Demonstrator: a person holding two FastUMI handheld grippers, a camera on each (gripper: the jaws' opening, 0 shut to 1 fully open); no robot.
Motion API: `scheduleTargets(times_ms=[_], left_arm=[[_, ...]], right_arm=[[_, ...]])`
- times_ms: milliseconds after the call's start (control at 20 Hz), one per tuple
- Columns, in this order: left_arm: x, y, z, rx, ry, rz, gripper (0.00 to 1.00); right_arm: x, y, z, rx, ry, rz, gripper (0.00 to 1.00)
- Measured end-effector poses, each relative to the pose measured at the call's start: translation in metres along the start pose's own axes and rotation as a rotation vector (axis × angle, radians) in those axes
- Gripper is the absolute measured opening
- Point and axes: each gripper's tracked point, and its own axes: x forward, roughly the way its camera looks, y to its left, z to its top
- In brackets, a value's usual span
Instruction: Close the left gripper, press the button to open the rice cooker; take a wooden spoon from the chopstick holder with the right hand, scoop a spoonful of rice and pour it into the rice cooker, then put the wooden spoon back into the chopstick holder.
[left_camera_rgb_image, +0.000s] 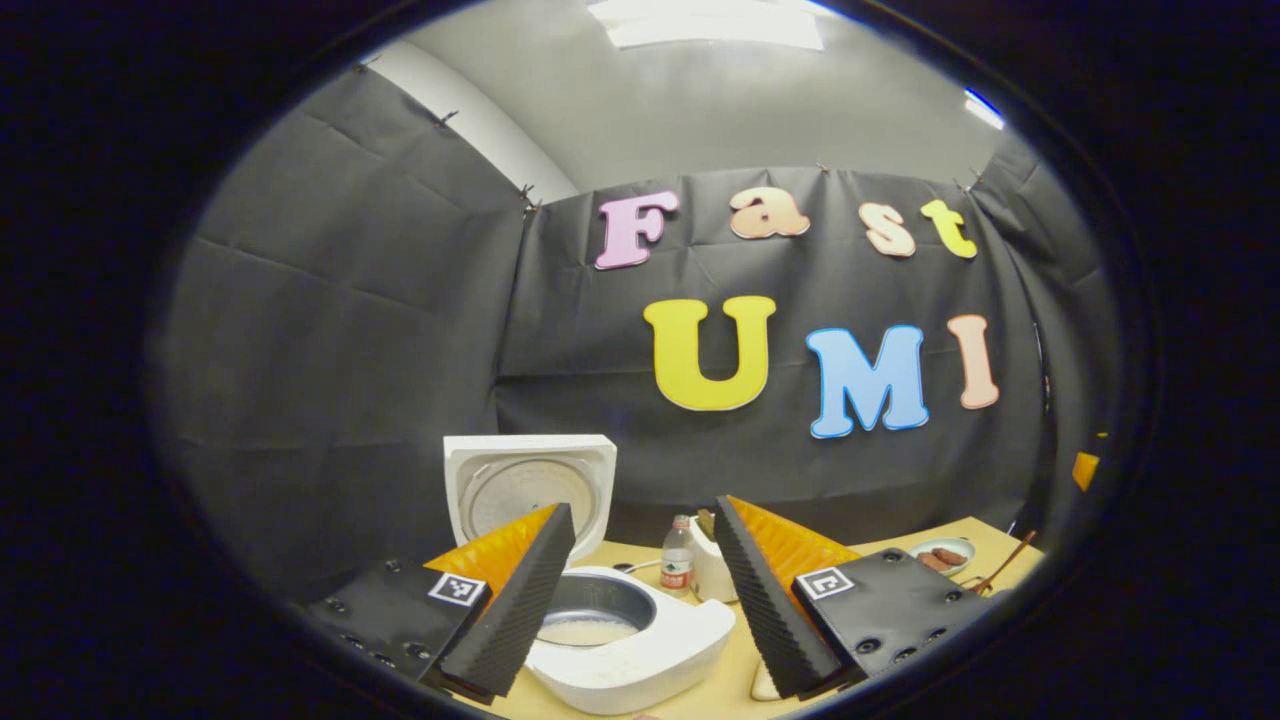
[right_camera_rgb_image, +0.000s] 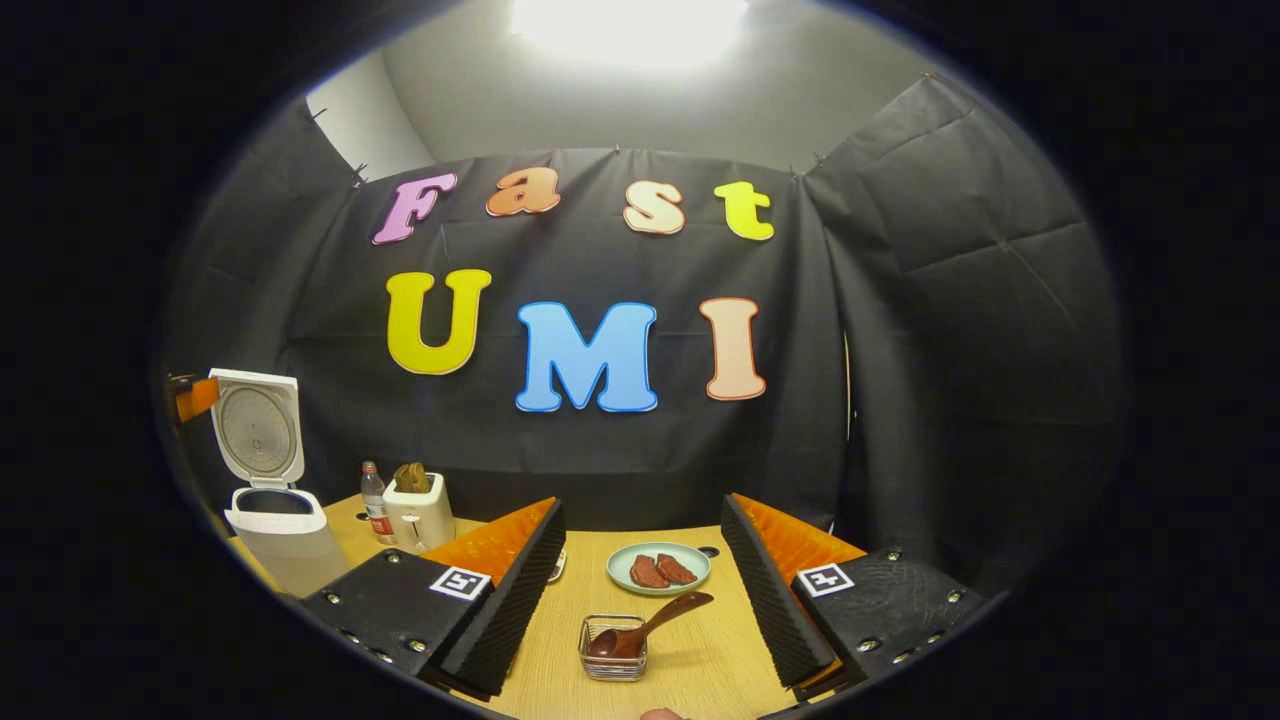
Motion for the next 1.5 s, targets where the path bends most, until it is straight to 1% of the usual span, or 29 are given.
scheduleTargets(times_ms=[200,350,550,700,1000,1250,1350,1400,1450,1500], left_arm=[[-0.022,-0.013,0.021,0.01,-0.019,-0.01,0.97],[-0.035,-0.023,0.03,-0.011,-0.009,-0.017,0.96],[-0.051,-0.029,0.046,-0.004,-0.034,-0.014,0.97],[-0.059,-0.028,0.054,0.007,-0.037,-0.001,0.96],[-0.075,-0.016,0.048,0.032,-0.023,0.048,0.97],[-0.084,-0.011,0.043,0.066,-0.001,0.073,0.97],[-0.087,-0.01,0.04,0.057,0.013,0.076,0.96],[-0.086,-0.01,0.039,0.05,0.017,0.078,0.96],[-0.087,-0.009,0.04,0.048,0.02,0.08,0.96],[-0.087,-0.008,0.038,0.049,0.022,0.083,0.97]], right_arm=[[0.022,-0.015,-0.019,0.023,0.031,-0.009,0.95],[0.038,-0.025,-0.038,0.033,0.062,-0.014,0.96],[0.057,-0.032,-0.074,0.078,0.145,-0.015,0.96],[0.067,-0.036,-0.102,0.085,0.201,-0.02,0.96],[0.079,-0.035,-0.148,0.132,0.312,-0.014,0.96],[0.089,-0.029,-0.185,0.242,0.416,-0.017,0.98],[0.092,-0.026,-0.194,0.269,0.446,-0.012,0.99],[0.093,-0.025,-0.199,0.276,0.465,-0.011,0.97],[0.095,-0.021,-0.201,0.289,0.476,-0.003,0.89],[0.095,-0.019,-0.205,0.297,0.486,0.001,0.84]])
